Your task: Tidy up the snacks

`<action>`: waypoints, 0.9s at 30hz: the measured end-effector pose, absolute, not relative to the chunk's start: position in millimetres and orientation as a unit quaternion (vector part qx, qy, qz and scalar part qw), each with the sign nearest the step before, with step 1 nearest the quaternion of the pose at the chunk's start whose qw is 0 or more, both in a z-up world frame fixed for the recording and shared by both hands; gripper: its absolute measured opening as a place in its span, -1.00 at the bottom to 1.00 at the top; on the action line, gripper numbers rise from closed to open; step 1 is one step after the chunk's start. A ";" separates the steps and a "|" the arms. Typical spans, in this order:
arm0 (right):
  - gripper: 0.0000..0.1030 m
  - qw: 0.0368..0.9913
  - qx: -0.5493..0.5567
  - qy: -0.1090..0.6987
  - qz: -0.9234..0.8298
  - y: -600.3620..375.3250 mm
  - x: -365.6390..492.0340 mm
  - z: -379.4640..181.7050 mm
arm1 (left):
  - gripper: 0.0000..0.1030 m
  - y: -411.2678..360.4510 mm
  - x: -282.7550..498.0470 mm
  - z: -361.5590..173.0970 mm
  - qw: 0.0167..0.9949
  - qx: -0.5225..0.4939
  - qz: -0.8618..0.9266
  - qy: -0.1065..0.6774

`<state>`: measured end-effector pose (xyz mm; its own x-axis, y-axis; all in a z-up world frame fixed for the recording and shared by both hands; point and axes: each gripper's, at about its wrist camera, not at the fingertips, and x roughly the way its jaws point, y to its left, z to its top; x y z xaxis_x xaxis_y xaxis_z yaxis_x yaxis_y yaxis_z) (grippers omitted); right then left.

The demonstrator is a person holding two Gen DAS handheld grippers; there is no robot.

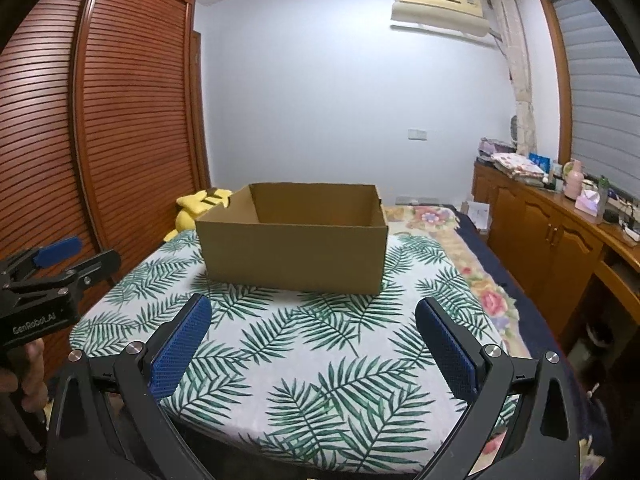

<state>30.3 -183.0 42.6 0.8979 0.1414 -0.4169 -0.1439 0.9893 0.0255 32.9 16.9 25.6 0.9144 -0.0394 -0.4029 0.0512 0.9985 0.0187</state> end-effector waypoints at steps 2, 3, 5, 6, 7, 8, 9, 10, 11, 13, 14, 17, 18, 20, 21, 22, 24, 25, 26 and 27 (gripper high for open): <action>1.00 0.975 -0.001 0.214 0.068 -185.1 29.3 41.8 | 0.62 15.6 31.9 23.7 0.978 0.018 -0.021 0.207; 1.00 0.975 0.001 0.214 0.065 -186.7 29.0 41.1 | 0.62 14.5 30.9 23.0 0.978 0.021 -0.020 0.207; 1.00 0.975 0.004 0.214 0.062 -188.9 28.9 40.9 | 0.62 13.3 28.8 22.0 0.978 0.025 -0.018 0.206; 1.00 0.975 0.005 0.213 0.060 -189.3 28.8 41.2 | 0.62 12.7 28.3 21.6 0.978 0.026 -0.019 0.206; 1.00 0.975 0.005 0.213 0.058 -189.9 28.5 41.5 | 0.62 13.2 28.0 21.7 0.978 0.026 -0.019 0.206; 1.00 0.975 0.006 0.213 0.058 -190.3 28.3 41.7 | 0.62 12.9 27.5 21.3 0.978 0.027 -0.021 0.206; 1.00 0.975 0.006 0.213 0.058 -190.1 28.3 41.9 | 0.62 12.9 27.0 21.2 0.978 0.027 -0.021 0.206; 1.00 0.975 0.005 0.213 0.057 -190.1 28.3 41.7 | 0.62 13.0 27.2 21.1 0.978 0.027 -0.020 0.206; 1.00 0.976 0.003 0.212 0.056 -190.4 27.8 41.9 | 0.62 13.1 27.1 21.0 0.978 0.027 -0.020 0.206; 1.00 0.976 0.002 0.211 0.054 -190.4 27.2 42.2 | 0.62 12.3 27.0 20.8 0.978 0.027 -0.019 0.208; 1.00 0.976 0.003 0.211 0.054 -190.9 26.7 42.5 | 0.62 12.7 27.1 20.5 0.977 0.027 -0.020 0.209; 1.00 0.976 0.002 0.211 0.054 -189.8 26.7 42.6 | 0.62 13.8 26.8 20.0 0.977 0.027 -0.018 0.210; 1.00 0.976 0.002 0.210 0.053 -189.9 26.8 42.6 | 0.62 13.7 26.5 20.0 0.977 0.028 -0.018 0.210; 1.00 0.976 0.003 0.210 0.054 -190.0 26.3 42.8 | 0.62 13.8 26.1 20.2 0.977 0.029 -0.017 0.209; 1.00 0.976 0.003 0.210 0.054 -189.8 26.3 43.1 | 0.62 14.1 26.4 20.7 0.977 0.028 -0.018 0.209; 1.00 0.976 0.003 0.210 0.054 -189.8 26.2 43.0 | 0.62 13.3 26.9 21.0 0.977 0.028 -0.018 0.209; 1.00 0.976 0.002 0.210 0.053 -189.7 26.3 43.0 | 0.62 13.7 26.7 21.0 0.977 0.029 -0.018 0.208; 1.00 0.976 0.003 0.210 0.054 -189.7 26.2 42.9 | 0.62 13.6 26.3 21.2 0.978 0.030 -0.018 0.208; 1.00 0.976 0.003 0.210 0.054 -190.2 25.8 43.2 | 0.62 13.5 25.7 21.4 0.978 0.032 -0.018 0.207; 1.00 0.976 0.003 0.210 0.053 -189.5 26.2 43.0 | 0.62 13.5 25.4 21.9 0.978 0.031 -0.018 0.206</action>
<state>26.2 -189.5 43.0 0.9059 0.1055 -0.4101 -0.1032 0.9943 0.0280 25.4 13.5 21.9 0.9141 -0.0214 -0.4049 0.0473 0.9974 0.0542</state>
